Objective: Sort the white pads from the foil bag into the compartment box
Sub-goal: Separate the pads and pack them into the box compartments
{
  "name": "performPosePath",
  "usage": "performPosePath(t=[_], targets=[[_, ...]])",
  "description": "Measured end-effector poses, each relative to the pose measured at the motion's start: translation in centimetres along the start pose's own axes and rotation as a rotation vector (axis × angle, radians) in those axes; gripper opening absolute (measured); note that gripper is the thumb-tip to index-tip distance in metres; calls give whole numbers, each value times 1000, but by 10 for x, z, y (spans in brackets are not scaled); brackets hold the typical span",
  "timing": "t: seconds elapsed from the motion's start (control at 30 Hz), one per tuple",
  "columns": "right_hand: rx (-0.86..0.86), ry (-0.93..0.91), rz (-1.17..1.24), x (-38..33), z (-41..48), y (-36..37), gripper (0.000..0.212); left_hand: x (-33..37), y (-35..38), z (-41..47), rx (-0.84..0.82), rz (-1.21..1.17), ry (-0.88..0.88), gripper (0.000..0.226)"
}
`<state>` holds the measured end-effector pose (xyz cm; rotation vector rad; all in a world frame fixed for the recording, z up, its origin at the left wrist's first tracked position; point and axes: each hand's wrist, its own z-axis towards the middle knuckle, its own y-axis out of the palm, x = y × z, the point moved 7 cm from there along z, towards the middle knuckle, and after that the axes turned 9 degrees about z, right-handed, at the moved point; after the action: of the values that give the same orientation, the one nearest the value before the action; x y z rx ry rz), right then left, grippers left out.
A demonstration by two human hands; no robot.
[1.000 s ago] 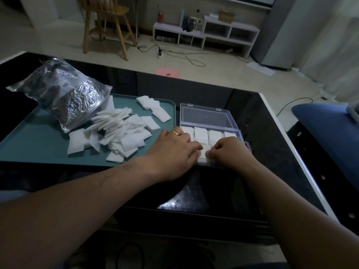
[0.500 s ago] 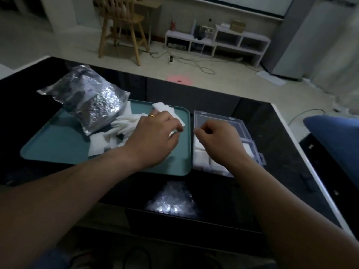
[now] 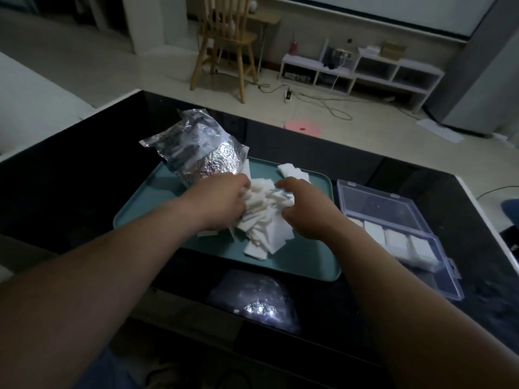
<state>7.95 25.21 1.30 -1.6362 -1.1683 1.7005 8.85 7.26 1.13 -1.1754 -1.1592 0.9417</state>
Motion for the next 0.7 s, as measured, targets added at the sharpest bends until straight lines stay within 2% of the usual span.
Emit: performPosePath(t=[0.07, 0.17, 0.23, 0.33, 0.4, 0.53, 0.63, 0.7], targets=[[-3, -21, -4, -3, 0, 5, 55, 5, 5, 1, -24, 16, 16, 47], [32, -48, -17, -6, -1, 6, 40, 12, 9, 3, -41, 1, 47, 42], [97, -32, -20, -4, 2, 0, 26, 15, 9, 1, -51, -14, 63, 37], [220, -16, -3, 2, 6, -13, 19, 20, 6, -1, -47, -38, 87, 30], [210, -44, 11, 5, 11, -12, 28, 24, 5, -1, -54, -31, 97, 29], [9, -43, 55, 8, 13, 5, 57, 28, 6, -1, -56, -8, 87, 27], [-20, -19, 65, 12, 15, 12, 62, 29, 4, -1, -38, -8, 78, 23], [-5, -20, 57, 11, 18, 12, 56, 29, 4, -1, -39, -3, 70, 22]])
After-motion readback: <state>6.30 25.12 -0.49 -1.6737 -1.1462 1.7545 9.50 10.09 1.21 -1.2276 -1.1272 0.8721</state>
